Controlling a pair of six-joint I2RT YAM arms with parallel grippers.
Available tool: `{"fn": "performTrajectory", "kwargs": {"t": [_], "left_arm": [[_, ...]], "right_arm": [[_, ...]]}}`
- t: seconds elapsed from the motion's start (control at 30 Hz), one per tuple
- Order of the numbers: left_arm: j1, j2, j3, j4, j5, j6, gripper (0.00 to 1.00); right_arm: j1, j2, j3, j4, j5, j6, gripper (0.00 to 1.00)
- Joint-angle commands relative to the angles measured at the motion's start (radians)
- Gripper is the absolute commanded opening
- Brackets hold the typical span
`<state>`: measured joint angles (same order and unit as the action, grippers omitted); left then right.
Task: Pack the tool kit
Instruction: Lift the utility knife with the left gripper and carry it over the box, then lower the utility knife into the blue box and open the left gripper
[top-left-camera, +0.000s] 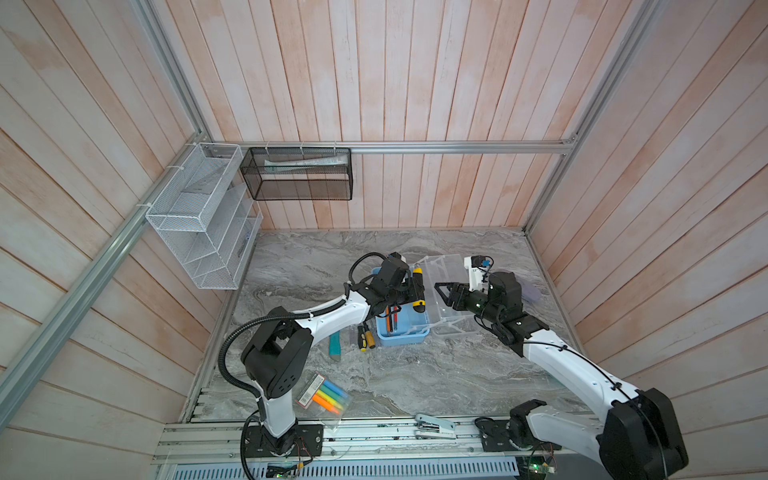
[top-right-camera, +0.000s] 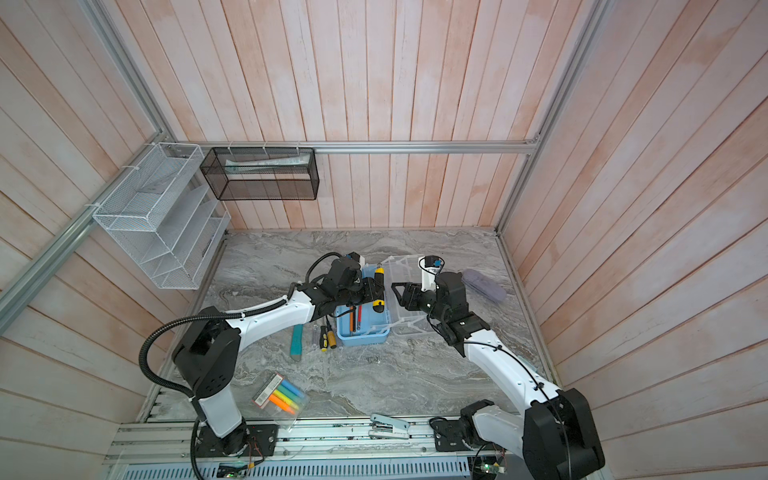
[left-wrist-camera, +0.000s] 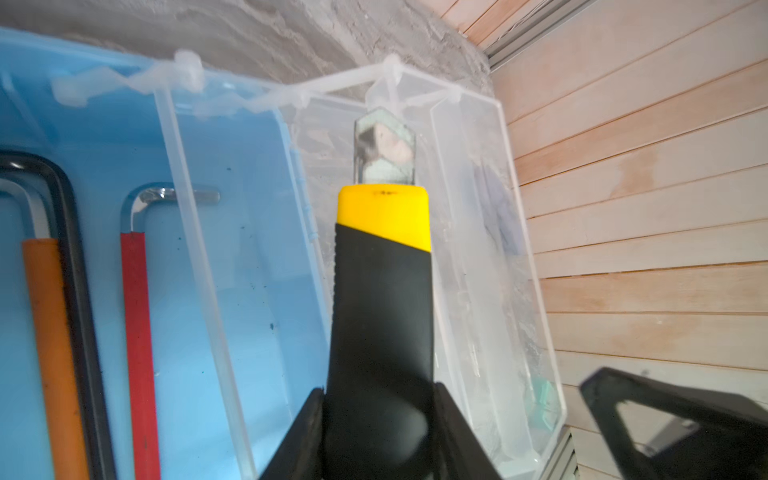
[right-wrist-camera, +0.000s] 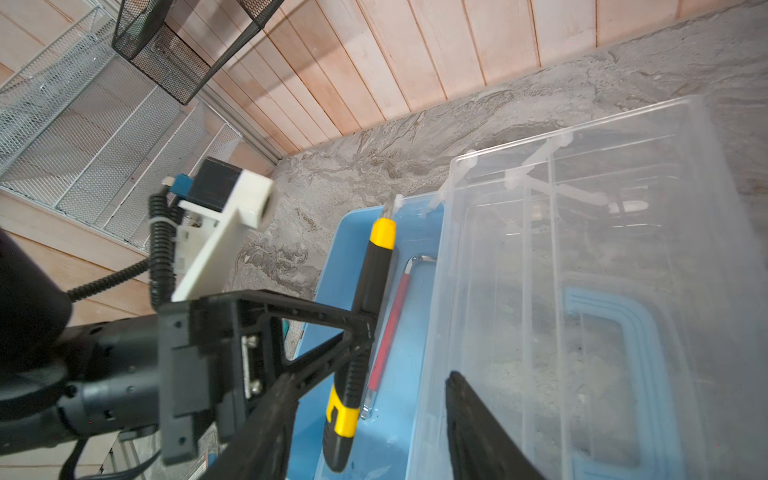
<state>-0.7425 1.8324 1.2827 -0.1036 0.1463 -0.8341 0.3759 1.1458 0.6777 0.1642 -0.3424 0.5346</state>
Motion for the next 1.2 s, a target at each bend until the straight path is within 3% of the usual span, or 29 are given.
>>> {"fn": "performTrajectory", "kwargs": {"t": [0.0, 0.4, 0.57, 0.8, 0.93, 1.17], "left_arm": [[-0.009, 0.038, 0.049, 0.02, 0.007, -0.048, 0.18], [-0.017, 0.107, 0.079, 0.074, 0.079, -0.1, 0.39], [-0.009, 0.094, 0.097, 0.06, 0.067, -0.057, 0.48], [0.011, 0.073, 0.09, 0.05, 0.074, -0.041, 0.49], [0.027, -0.016, 0.063, 0.009, -0.012, 0.045, 0.5], [0.05, -0.219, -0.047, -0.189, -0.257, 0.205, 0.56]], "right_arm": [[-0.012, -0.021, -0.024, 0.003, -0.019, 0.005, 0.57], [-0.023, -0.012, -0.043, 0.017, -0.018, -0.009, 0.57], [-0.023, -0.007, -0.031, 0.003, -0.026, -0.016, 0.58], [-0.023, -0.01, -0.017, -0.007, -0.016, -0.017, 0.59], [-0.024, -0.019, -0.012, -0.009, -0.019, -0.013, 0.59], [-0.02, -0.039, -0.005, -0.007, -0.038, -0.016, 0.62]]}}
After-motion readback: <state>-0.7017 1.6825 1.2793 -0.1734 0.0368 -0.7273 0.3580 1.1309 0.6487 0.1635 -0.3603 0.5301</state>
